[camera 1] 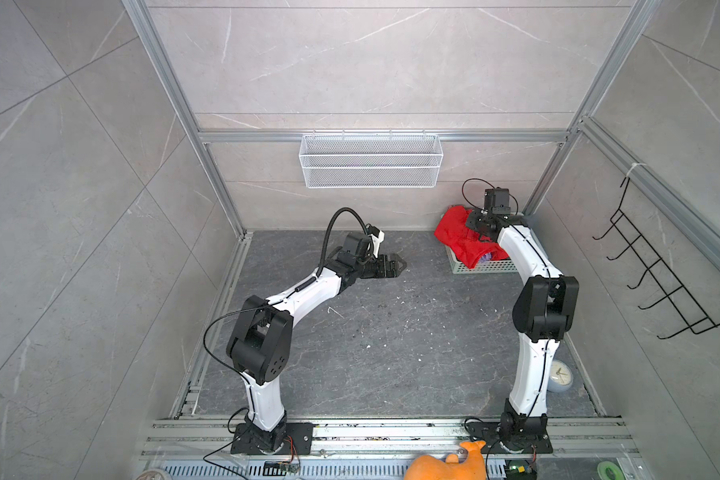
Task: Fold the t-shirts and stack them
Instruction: 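Lift the red t-shirt from the basket with the right gripper onto the table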
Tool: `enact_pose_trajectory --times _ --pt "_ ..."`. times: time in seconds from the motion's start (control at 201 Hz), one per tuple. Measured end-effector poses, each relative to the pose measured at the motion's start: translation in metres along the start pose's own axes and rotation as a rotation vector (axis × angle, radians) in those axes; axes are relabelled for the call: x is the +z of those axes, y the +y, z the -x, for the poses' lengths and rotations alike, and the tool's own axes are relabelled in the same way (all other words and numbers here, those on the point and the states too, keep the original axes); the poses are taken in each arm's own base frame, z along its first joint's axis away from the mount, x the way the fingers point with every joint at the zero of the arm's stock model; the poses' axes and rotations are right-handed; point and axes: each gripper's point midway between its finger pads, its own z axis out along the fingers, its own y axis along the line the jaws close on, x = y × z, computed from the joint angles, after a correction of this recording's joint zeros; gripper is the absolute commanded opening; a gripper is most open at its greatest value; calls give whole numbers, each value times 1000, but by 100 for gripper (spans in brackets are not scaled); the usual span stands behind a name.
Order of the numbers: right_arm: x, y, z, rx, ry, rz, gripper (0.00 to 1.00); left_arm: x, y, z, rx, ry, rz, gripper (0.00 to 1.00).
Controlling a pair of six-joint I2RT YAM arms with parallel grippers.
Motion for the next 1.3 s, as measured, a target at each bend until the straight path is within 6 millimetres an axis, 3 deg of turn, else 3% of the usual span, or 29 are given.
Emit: enact_pose_trajectory --times 0.11,0.274,0.378,0.453,0.518,0.612,0.722,0.871,0.941,1.016,1.105,1.155,1.215,1.304 --pt "9 0 -10 10 30 9 5 0 2 -3 -3 7 5 95" --pt "10 -1 -13 17 38 6 0 -6 1 -7 -4 8 7 95" --pt "0 1 -10 16 33 15 0 -13 -2 -7 -1 1 3 95" --pt "-22 6 -1 11 10 35 0 -20 -6 -6 5 -10 -4 95" --pt "-53 14 8 1 -22 60 0 -26 -10 -5 9 -19 -11 95" --pt "-124 48 31 -40 -120 145 0 -33 -18 1 20 -39 -28 95" --pt "-231 111 55 -113 -273 322 0 -39 -24 5 33 -54 -44 95" --pt "-358 181 70 -192 -423 593 0 -52 -34 12 59 -77 -66 95" --pt "-401 199 79 -204 -469 698 0 -63 -36 16 72 -101 -69 95" --pt "-429 215 84 -216 -493 783 0 -76 -35 19 78 -127 -63 95" --pt "-445 234 87 -233 -504 865 0 -93 -31 21 88 -162 -38 95" --pt "-442 244 85 -243 -492 889 0 -103 -29 23 98 -185 -19 95" --pt "-428 251 80 -252 -463 886 0 -114 -25 24 108 -208 14 95" --pt "-389 254 63 -265 -388 825 0 -128 -19 20 122 -230 66 95"
